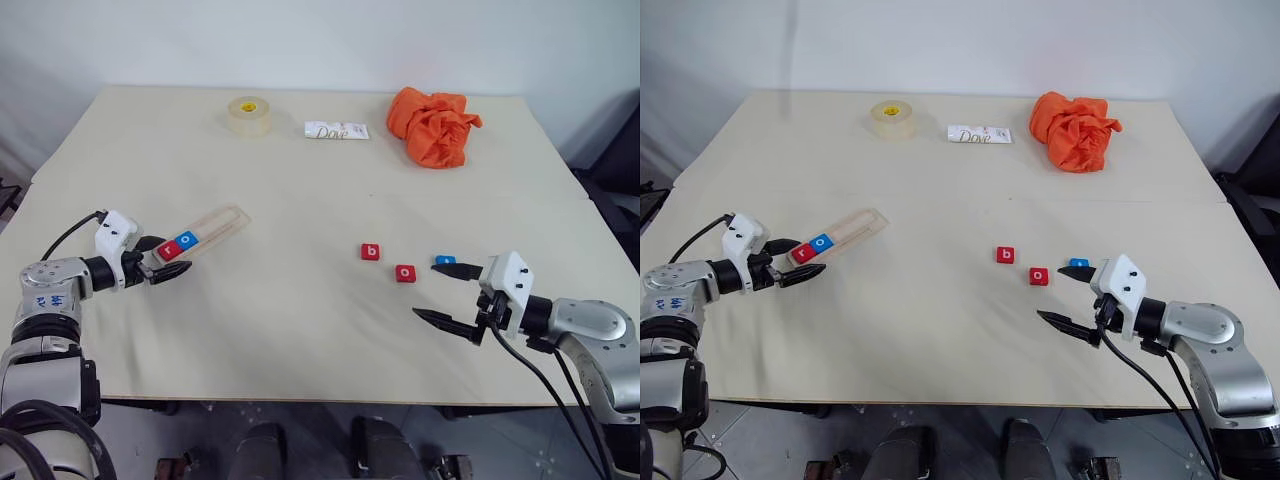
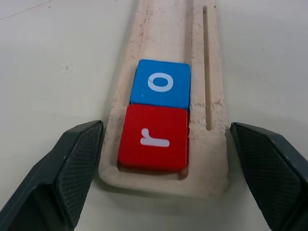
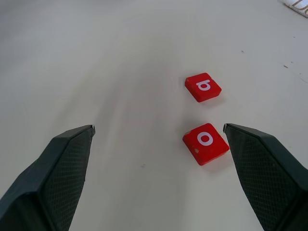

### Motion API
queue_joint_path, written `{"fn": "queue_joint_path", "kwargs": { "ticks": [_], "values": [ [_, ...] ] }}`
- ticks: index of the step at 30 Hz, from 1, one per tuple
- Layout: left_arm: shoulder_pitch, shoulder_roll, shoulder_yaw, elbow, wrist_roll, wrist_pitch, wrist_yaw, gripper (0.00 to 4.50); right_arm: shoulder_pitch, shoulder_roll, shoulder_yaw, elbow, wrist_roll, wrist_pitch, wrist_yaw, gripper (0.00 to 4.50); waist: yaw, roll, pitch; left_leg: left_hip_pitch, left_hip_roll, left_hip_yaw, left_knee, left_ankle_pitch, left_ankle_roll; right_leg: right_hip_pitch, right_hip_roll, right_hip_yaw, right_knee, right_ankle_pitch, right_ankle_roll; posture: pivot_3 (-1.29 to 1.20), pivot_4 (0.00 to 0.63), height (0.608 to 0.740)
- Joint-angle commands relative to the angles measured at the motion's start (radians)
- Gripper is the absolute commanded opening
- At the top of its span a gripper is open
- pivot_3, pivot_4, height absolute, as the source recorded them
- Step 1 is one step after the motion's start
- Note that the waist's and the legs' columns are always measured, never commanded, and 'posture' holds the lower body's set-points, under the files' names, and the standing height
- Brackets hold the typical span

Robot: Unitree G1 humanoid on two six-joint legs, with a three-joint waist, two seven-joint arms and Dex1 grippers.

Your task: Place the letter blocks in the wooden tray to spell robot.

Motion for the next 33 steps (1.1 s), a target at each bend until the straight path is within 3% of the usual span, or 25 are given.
{"fn": "queue_joint_path", "kwargs": {
  "ticks": [1, 6, 11, 21, 26, 33],
  "values": [
    [-0.016, 0.003, -0.011, 0.023, 0.026, 0.0, 0.023, 4.5, 0.012, -0.014, -0.033, -0.034, 0.022, -0.003, -0.004, 4.48, 0.0, 0.0, 0.0, 0.0, 0.0, 0.0, 0.0, 0.0, 0.0, 0.0, 0.0, 0.0, 0.0, 0.0, 0.0, 0.0, 0.15, 0.74],
    [-0.007, 0.002, -0.047, 0.031, 0.059, 0.027, -0.017, 4.5, 0.008, -0.014, -0.031, -0.026, 0.019, -0.01, -0.003, 4.48, 0.0, 0.0, 0.0, 0.0, 0.0, 0.0, 0.001, 0.0, 0.0, 0.0, 0.0, 0.0, 0.001, 0.0, 0.0, 0.0, 0.15, 0.74],
    [0.011, 0.0, -0.053, 0.032, 0.061, 0.035, -0.013, 3.39, -0.014, -0.009, -0.021, -0.009, 0.012, -0.021, -0.002, 4.5, -0.001, 0.0, 0.0, 0.002, 0.0, 0.0, 0.002, 0.0, 0.0, 0.001, 0.0, 0.0, 0.002, 0.0, 0.0, 0.0, 0.15, 0.74],
    [0.007, -0.001, -0.03, -0.029, 0.022, 0.011, -0.088, 3.39, -0.052, 0.007, 0.003, 0.024, -0.003, -0.041, -0.006, 4.5, -0.001, 0.0, 0.0, 0.001, 0.0, 0.0, 0.003, 0.0, 0.0, 0.001, 0.0, 0.0, 0.003, 0.0, 0.0, 0.0, 0.15, 0.74],
    [0.056, -0.012, -0.041, -0.196, -0.008, 0.031, -0.171, 3.39, -0.07, 0.011, 0.012, 0.049, -0.004, -0.056, -0.002, 4.5, 0.0, 0.0, 0.0, 0.001, 0.0, 0.0, 0.003, 0.0, 0.0, 0.001, 0.0, 0.0, 0.003, 0.0, 0.0, 0.0, 0.15, 0.74],
    [0.214, -0.059, -0.079, -0.712, -0.084, 0.2, -0.221, 3.39, -0.12, 0.009, 0.029, 0.13, -0.013, -0.098, 0.028, 4.5, -0.002, 0.0, 0.0, 0.0, 0.0, -0.001, 0.004, 0.0, 0.0, 0.001, 0.0, 0.001, 0.003, 0.0, 0.0, 0.0, 0.15, 0.74]
  ]
}}
